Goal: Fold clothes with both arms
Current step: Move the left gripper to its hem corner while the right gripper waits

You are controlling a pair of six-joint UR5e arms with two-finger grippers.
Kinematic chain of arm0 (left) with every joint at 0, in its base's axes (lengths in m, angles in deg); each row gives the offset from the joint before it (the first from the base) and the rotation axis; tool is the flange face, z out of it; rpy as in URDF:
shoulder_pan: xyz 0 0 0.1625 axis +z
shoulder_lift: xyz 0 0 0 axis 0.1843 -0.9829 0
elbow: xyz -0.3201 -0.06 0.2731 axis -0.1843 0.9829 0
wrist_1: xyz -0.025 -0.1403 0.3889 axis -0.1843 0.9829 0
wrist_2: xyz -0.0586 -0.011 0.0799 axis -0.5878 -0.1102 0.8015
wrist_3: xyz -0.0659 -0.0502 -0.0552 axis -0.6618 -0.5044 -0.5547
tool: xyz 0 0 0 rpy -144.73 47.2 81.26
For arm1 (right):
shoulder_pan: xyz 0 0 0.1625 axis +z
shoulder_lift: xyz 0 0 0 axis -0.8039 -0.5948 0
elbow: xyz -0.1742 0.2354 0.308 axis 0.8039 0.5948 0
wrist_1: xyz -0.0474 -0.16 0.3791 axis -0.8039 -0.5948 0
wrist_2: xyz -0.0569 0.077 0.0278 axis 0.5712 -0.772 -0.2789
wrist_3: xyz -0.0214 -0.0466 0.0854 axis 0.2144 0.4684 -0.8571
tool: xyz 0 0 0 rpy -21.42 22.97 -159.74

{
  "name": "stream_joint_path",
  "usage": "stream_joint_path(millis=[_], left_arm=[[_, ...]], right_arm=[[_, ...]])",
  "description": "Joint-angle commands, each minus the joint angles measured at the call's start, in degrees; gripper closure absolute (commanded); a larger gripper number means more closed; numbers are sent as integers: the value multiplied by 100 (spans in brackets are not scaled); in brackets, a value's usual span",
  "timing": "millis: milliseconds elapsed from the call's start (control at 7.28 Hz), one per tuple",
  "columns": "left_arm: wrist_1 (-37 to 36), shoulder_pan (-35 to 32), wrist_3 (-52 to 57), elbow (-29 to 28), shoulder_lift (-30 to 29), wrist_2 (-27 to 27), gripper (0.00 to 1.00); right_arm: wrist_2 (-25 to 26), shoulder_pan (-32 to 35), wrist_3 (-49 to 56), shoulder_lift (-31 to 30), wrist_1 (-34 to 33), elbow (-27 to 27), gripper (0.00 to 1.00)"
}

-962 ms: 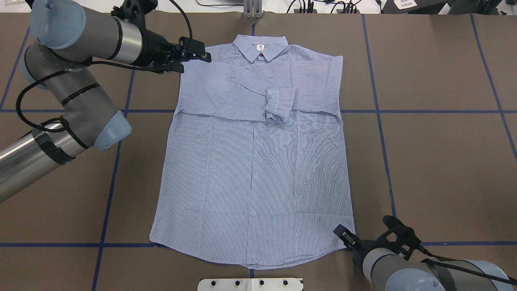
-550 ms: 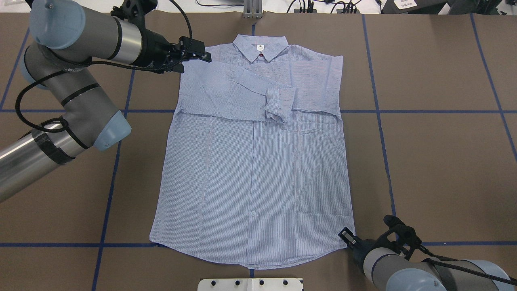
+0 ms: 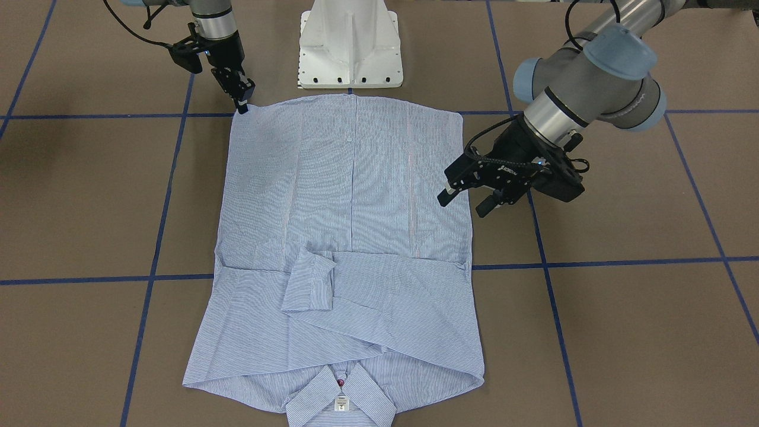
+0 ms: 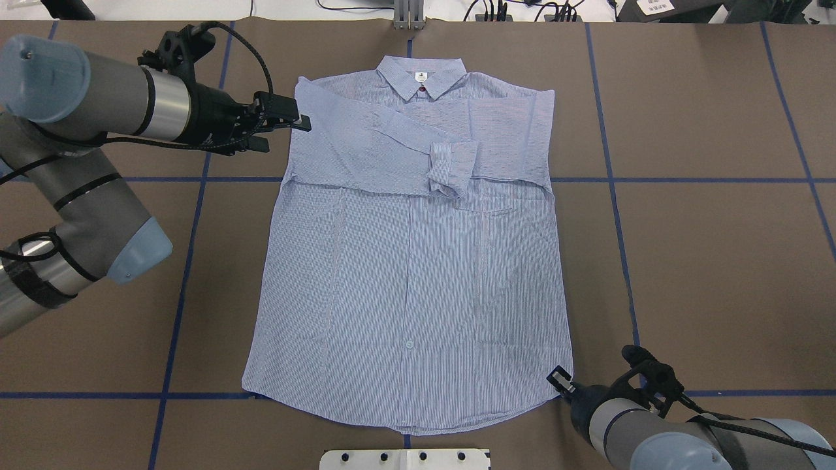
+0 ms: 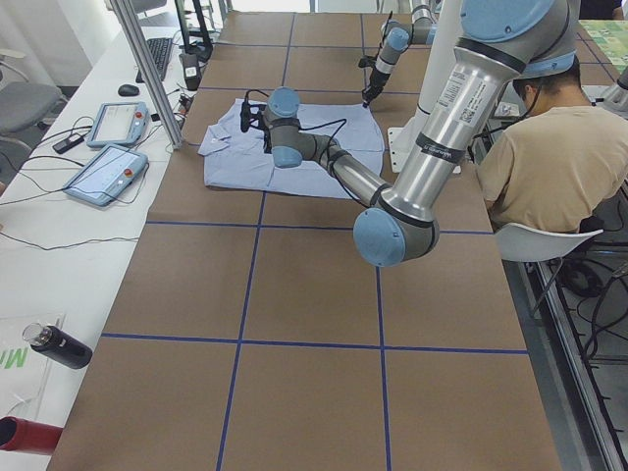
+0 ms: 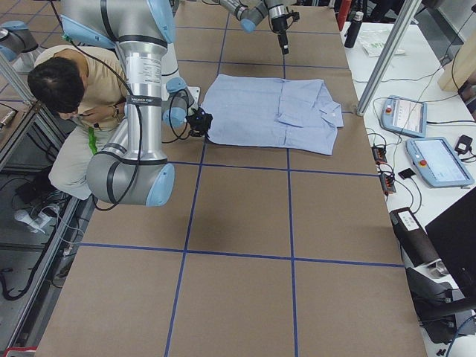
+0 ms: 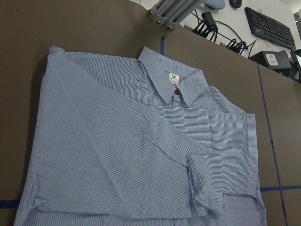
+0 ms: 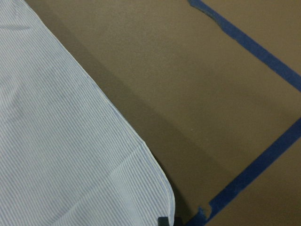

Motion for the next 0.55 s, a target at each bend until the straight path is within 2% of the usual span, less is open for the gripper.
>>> stream_joint_path(millis=[0,137,275,412], left_arm=[[-20,984,-725,1054,1184,991,2],[-63,1415,-1197,1365,1695,1320,6],[-107,2185,-1619,1542,2048,2158,10],[-143,2715,-1928,1605,2313,2602,12]], right_arm=[[-8,22,3,3,0,-101,100],[-17,49,12,11,-9,-118,100],[-17,49,3,20,0,-110,100],[-17,49,12,20,0,-110,100]])
